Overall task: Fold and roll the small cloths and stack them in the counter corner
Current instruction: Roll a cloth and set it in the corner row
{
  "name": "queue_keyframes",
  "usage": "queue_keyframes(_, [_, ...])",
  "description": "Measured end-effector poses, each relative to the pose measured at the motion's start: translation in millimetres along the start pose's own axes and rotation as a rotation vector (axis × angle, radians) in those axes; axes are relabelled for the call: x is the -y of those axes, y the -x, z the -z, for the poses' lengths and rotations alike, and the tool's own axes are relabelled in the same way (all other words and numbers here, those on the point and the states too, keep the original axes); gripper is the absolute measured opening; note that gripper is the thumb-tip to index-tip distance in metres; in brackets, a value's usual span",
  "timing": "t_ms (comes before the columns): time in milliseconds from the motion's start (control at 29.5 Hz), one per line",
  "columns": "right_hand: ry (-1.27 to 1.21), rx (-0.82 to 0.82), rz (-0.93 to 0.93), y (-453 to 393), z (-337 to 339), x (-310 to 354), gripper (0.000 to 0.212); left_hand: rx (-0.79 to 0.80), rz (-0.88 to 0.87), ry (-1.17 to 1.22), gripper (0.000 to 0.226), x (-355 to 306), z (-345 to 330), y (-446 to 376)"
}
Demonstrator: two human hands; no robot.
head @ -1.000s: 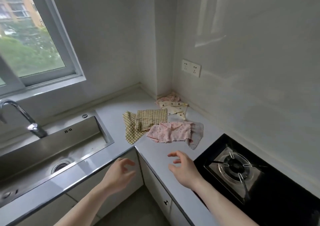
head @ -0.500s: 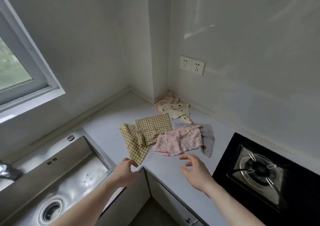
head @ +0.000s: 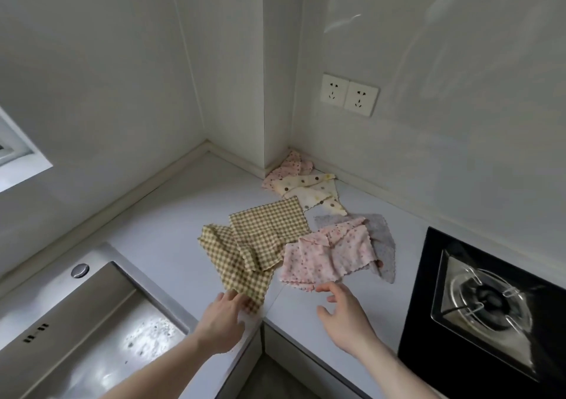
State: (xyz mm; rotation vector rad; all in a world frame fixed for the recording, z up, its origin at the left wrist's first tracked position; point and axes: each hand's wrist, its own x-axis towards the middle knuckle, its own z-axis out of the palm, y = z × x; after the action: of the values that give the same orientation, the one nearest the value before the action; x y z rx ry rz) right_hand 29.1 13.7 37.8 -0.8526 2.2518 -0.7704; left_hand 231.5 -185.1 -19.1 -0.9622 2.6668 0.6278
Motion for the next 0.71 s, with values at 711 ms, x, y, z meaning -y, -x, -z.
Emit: queue_keyframes(711, [0.303,-0.557,0.555,-82,-122,-98,0.027,-0.646,-0.302,0.124,0.022,35,-80,-41])
